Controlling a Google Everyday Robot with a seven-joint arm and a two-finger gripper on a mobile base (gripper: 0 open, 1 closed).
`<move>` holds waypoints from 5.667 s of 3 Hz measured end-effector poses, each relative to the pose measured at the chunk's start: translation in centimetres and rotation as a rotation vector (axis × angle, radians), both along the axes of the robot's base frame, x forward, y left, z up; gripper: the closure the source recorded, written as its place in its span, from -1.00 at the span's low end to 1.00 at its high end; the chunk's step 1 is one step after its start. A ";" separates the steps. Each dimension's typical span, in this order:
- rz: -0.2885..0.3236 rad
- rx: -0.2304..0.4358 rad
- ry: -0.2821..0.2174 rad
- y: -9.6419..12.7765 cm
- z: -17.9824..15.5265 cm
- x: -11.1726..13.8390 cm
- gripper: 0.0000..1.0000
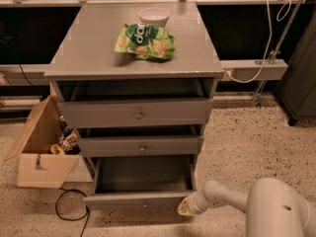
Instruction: Close bottom drawer
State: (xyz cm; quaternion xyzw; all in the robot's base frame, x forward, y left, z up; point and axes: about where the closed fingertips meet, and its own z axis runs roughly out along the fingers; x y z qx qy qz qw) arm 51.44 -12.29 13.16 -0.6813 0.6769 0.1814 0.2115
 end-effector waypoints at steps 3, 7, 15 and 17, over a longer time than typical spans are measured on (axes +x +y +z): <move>0.044 0.104 -0.089 3.5 -0.6 2.7 1.00; 0.041 0.153 -0.169 7.4 -3.4 7.1 1.00; -0.083 0.079 -0.467 5.3 -0.1 19.0 1.00; -0.107 0.081 -0.503 4.6 0.9 20.8 1.00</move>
Offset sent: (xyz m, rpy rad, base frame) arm 0.0927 0.0457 -0.0049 0.1757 -0.2526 0.0891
